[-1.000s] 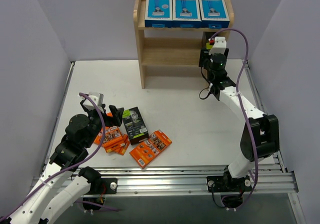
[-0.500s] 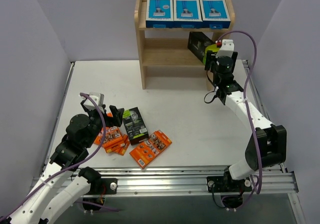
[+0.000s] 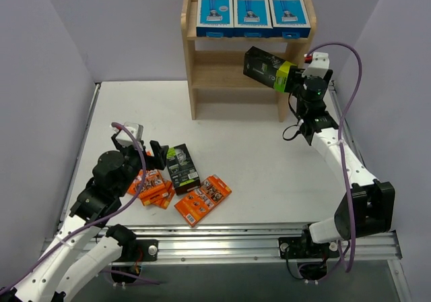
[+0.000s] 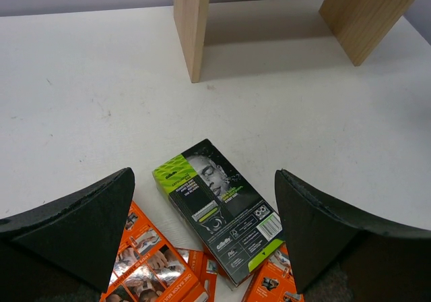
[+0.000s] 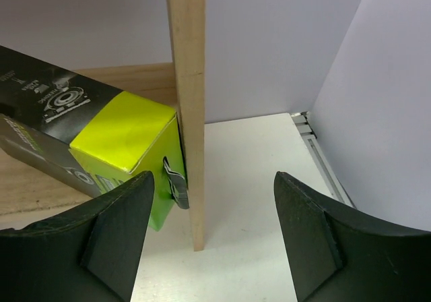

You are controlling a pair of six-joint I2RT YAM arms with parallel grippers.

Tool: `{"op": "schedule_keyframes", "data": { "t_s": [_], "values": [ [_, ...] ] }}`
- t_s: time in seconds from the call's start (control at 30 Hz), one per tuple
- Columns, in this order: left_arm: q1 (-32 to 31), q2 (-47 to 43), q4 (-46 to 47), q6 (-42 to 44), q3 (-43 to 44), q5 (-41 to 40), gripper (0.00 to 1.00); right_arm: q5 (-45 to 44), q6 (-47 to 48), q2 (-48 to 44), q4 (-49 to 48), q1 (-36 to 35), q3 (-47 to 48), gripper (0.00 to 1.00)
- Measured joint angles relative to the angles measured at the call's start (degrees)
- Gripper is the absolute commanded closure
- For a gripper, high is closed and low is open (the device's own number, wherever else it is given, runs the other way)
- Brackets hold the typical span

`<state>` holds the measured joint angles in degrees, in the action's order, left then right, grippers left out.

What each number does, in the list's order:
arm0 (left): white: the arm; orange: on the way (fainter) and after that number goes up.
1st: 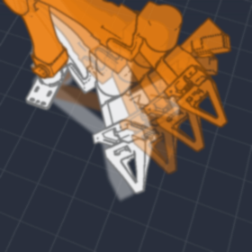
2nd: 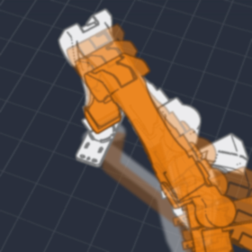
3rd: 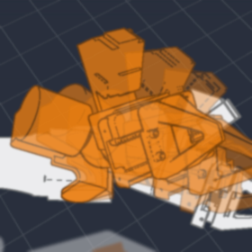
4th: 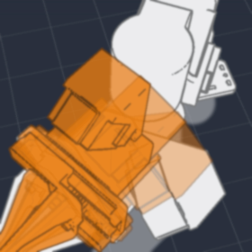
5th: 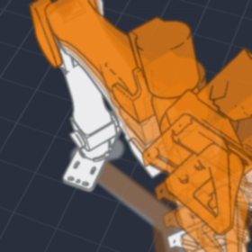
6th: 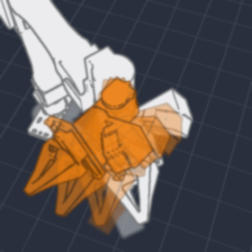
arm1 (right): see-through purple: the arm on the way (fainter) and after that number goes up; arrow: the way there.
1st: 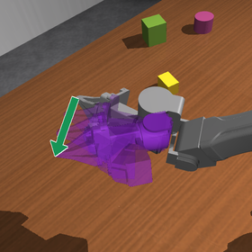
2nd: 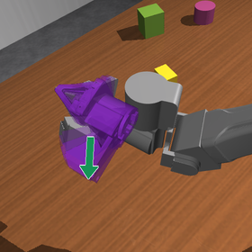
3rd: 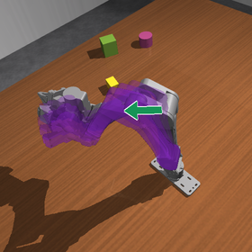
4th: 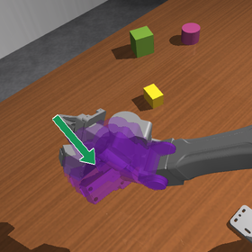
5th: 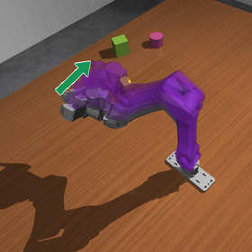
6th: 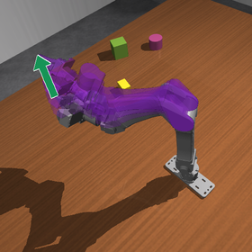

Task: Place and organize the shaving razors onto the shelf
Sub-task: Place the shaving razor onto shelf

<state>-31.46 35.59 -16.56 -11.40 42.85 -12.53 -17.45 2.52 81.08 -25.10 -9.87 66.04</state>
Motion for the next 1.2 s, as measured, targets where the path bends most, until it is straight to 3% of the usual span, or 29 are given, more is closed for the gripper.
{"op": "schedule_keyframes", "data": {
  "t_s": [0.3, 0.53, 0.7, 0.73, 0.83, 0.93, 1.2],
  "values": [
    [0.0, 2.05, 0.15, -0.79, 0.0, 1.14, 0.06, 3.63, -1.46, -1.18, -0.87, 0.09, -1.44, 0.33],
    [0.0, 7.43, 3.65, -5.09, 0.87, 5.95, 0.0, 6.1, -4.74, -10.73, -0.79, 0.09, -8.66, 0.38],
    [-0.15, 17.46, 11.32, -12.09, 3.3, 9.73, 0.35, 6.67, -9.16, -19.06, -0.39, 0.09, -14.16, 0.42],
    [-0.28, 19.93, 13.33, -13.79, 4.0, 10.21, 0.55, 6.86, -10.4, -20.87, -0.13, 0.09, -15.67, 0.46],
    [-0.83, 28.39, 19.02, -19.02, 7.61, 11.39, 0.86, 7.48, -14.38, -26.88, 0.66, 0.07, -21.18, 0.58],
    [-1.92, 37.46, 23.37, -23.71, 12.96, 11.39, 0.97, 8.33, -18.88, -33.92, 2.56, 0.04, -27.12, 0.67],
    [-6.56, 57.16, 32.33, -36.26, 27.98, 5.38, 0.97, 11.45, -26.64, -41.51, 6.69, -0.35, -34.01, 0.76]
  ]
}}
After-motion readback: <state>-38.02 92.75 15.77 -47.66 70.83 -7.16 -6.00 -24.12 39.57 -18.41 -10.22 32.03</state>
